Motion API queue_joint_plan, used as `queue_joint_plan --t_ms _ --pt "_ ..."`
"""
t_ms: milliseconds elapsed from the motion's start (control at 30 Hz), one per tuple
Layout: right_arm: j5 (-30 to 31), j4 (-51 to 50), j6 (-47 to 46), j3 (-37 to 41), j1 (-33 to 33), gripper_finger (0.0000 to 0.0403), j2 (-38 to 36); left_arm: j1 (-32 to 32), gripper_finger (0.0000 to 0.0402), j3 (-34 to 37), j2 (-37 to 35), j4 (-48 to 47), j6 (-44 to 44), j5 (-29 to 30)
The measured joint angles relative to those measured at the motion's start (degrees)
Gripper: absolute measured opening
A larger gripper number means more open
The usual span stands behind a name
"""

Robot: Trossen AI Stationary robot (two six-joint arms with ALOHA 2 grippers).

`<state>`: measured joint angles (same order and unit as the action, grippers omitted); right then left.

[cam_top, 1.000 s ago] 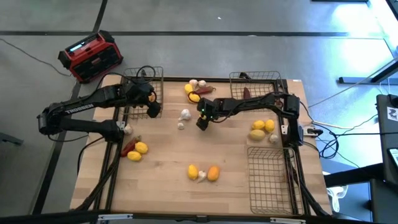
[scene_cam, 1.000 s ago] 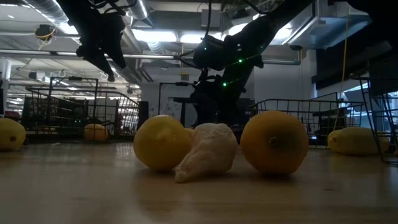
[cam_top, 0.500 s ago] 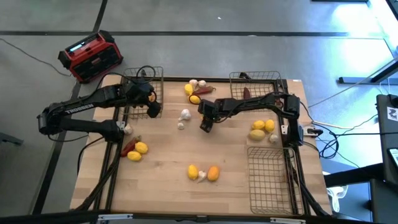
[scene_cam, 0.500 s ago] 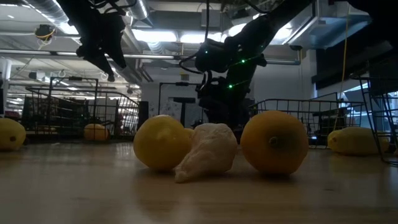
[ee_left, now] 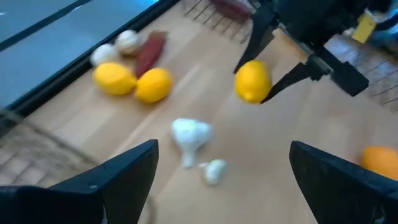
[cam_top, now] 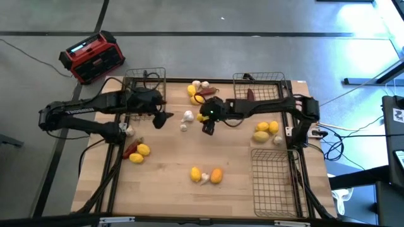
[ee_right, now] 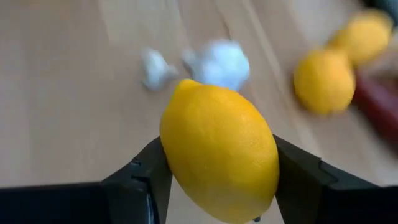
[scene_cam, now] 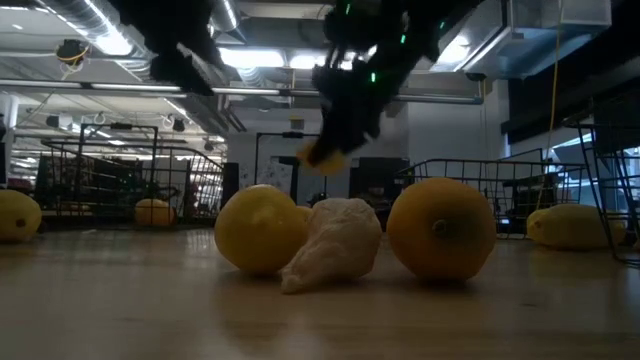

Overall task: Sort produce into baskets
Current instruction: Put the yellow lemon into the top left wire basket

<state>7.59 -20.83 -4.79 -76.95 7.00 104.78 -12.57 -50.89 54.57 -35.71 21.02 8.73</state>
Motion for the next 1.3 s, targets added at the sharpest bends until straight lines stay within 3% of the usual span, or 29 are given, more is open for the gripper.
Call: queue_joint_plan --t_ms 267,533,800,1167,1300 --pt "12.34 10.64 10.04 -0.04 -5.80 0.0204 -2.99 5.18 0.0356 0.02 1.87 7.44 8.06 -0.06" --pt "19.76 18.49 17.38 -0.04 -8.51 0.0206 -3.13 9.02 0.0356 0.02 7.72 15.08 13.29 -0.08" --pt "20.17 21.28 21.87 -0.04 -10.18 0.0206 -3.13 9.99 0.0356 0.04 13.14 21.51 13.58 3.65" --pt "20.17 21.56 22.11 -0.04 -11.16 0.0206 -3.11 10.20 0.0355 0.04 14.41 27.00 12.34 5.51" --pt "19.82 22.41 22.02 -0.04 -11.16 0.0207 -3.08 10.17 0.0325 0.04 14.42 26.98 12.28 4.74"
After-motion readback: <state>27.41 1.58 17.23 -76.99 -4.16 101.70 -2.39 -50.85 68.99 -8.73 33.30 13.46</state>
